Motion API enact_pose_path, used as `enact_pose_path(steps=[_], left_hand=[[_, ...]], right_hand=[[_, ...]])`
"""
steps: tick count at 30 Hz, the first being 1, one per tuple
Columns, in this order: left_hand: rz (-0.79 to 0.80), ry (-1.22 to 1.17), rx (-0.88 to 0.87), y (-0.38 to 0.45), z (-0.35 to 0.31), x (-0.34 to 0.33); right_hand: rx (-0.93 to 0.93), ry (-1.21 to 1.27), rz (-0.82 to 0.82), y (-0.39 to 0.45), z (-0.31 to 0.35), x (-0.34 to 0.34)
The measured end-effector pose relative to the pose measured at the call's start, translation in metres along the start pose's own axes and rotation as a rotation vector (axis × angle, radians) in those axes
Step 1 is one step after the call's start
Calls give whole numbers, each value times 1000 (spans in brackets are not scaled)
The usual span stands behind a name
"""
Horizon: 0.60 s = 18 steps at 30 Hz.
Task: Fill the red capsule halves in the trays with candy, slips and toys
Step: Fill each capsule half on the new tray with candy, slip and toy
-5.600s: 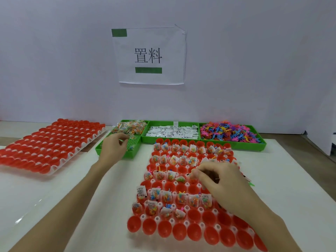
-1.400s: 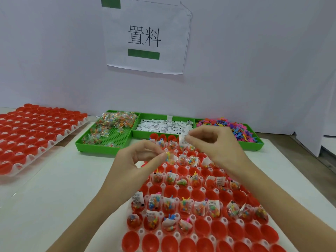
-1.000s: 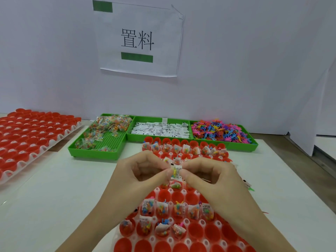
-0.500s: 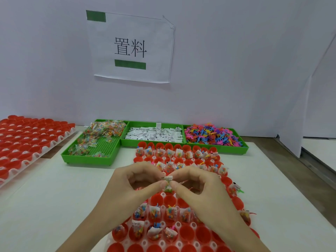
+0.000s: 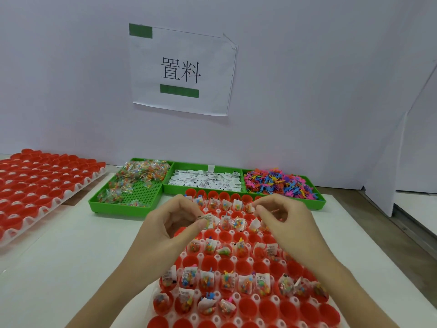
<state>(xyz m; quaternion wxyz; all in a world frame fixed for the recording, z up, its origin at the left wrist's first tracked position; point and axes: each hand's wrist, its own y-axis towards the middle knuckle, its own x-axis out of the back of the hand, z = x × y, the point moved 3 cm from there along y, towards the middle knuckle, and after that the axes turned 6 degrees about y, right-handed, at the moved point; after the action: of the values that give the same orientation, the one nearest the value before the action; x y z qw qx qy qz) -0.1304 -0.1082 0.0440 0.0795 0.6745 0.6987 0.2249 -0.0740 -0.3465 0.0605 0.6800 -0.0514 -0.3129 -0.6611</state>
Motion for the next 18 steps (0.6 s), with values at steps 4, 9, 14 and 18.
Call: enact_pose_path(steps=[4, 9, 14, 18], left_hand=[[-17, -1, 10, 3, 4, 4], [-19, 11, 14, 4, 9, 6], [-43, 13, 39, 5, 20, 9], [-70, -8, 13, 7, 22, 13]], right_hand=[[16, -261, 1, 57, -23, 3], [29, -434, 18, 123, -53, 0], [17, -513, 116, 153, -78, -16], [43, -593, 173, 166, -85, -25]])
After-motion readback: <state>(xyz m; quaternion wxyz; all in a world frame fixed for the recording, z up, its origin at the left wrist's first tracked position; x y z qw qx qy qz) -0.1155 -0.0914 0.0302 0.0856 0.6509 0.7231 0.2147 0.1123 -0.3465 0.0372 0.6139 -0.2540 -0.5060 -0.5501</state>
